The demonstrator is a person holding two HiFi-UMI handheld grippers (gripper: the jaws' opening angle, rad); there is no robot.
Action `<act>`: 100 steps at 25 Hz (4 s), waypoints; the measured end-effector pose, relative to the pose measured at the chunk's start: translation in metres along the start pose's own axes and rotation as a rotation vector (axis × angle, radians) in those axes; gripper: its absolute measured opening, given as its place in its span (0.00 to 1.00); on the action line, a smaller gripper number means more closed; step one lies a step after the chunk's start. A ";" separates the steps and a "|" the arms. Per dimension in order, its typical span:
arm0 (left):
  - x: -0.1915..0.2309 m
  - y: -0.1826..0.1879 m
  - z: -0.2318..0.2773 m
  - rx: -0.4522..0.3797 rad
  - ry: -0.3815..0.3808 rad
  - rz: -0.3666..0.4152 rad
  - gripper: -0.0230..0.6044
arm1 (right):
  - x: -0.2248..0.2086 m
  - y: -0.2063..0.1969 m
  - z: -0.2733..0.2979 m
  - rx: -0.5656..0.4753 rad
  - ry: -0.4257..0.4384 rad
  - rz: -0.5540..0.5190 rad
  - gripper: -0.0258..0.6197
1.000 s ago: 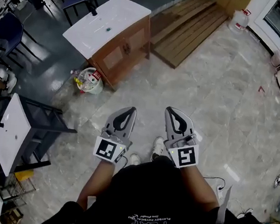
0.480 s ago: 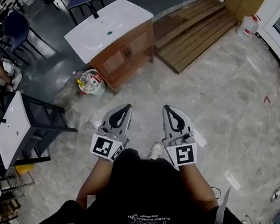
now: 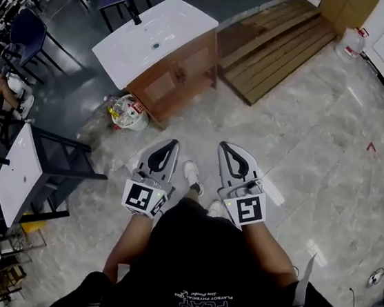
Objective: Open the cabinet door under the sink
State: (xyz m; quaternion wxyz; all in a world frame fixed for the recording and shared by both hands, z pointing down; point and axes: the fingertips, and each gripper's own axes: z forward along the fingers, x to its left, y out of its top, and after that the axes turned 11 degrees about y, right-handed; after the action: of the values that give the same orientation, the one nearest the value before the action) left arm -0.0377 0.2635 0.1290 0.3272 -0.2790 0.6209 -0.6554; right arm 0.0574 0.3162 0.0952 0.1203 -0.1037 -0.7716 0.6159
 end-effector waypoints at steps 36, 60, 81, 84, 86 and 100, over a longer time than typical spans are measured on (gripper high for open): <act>0.195 -0.054 0.213 0.095 0.028 -0.103 0.07 | -0.110 -0.117 0.268 0.182 0.138 -0.004 0.07; 0.274 -0.238 0.316 0.192 0.427 -0.281 0.07 | -0.156 -0.375 0.360 0.359 0.315 0.189 0.08; 0.291 -0.400 0.291 0.269 0.439 -0.353 0.07 | -0.140 -0.580 0.392 0.491 0.241 0.134 0.28; 0.292 -0.403 0.291 0.281 0.432 -0.349 0.07 | -0.143 -0.591 0.401 0.494 0.228 0.123 0.30; 0.294 -0.405 0.289 0.287 0.428 -0.342 0.07 | -0.143 -0.599 0.404 0.508 0.226 0.120 0.30; 0.294 -0.422 0.287 0.307 0.421 -0.353 0.07 | -0.149 -0.620 0.409 0.533 0.216 0.110 0.20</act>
State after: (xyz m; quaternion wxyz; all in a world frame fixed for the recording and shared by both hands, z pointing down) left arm -0.0366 -0.1391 0.5590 0.1108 -0.1881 0.5109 -0.8314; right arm 0.0637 -0.2444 0.6045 0.1911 -0.1749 -0.5585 0.7880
